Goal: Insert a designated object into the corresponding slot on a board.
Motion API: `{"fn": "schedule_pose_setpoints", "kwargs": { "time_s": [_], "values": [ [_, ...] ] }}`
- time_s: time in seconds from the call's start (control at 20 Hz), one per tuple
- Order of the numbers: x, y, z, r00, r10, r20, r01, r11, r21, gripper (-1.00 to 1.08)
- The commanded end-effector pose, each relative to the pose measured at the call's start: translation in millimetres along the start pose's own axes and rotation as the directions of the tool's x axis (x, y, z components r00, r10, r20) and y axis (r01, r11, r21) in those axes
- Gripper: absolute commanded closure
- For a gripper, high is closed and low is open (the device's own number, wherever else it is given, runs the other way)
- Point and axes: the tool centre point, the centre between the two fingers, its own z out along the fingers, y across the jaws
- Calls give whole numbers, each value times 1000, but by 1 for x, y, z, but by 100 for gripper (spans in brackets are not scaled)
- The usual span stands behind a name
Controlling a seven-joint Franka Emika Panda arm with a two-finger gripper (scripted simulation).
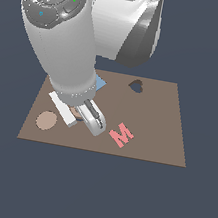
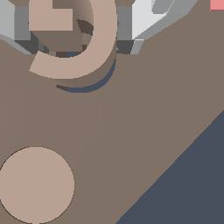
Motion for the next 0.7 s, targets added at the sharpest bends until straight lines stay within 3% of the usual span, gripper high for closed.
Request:
{"fn": "schedule_pose_setpoints", "kwargs": {
  "time_s": [0.0,0.4,0.45,0.65],
  "values": [
    [1,0,0,1000,-3,0,3,1000,1,108],
    [1,0,10,1000,-2,1,2,1000,1,108],
    [1,0,10,1000,-2,1,2,1000,1,-92],
    [1,0,10,1000,-2,1,2,1000,1,-92]
  ]
}}
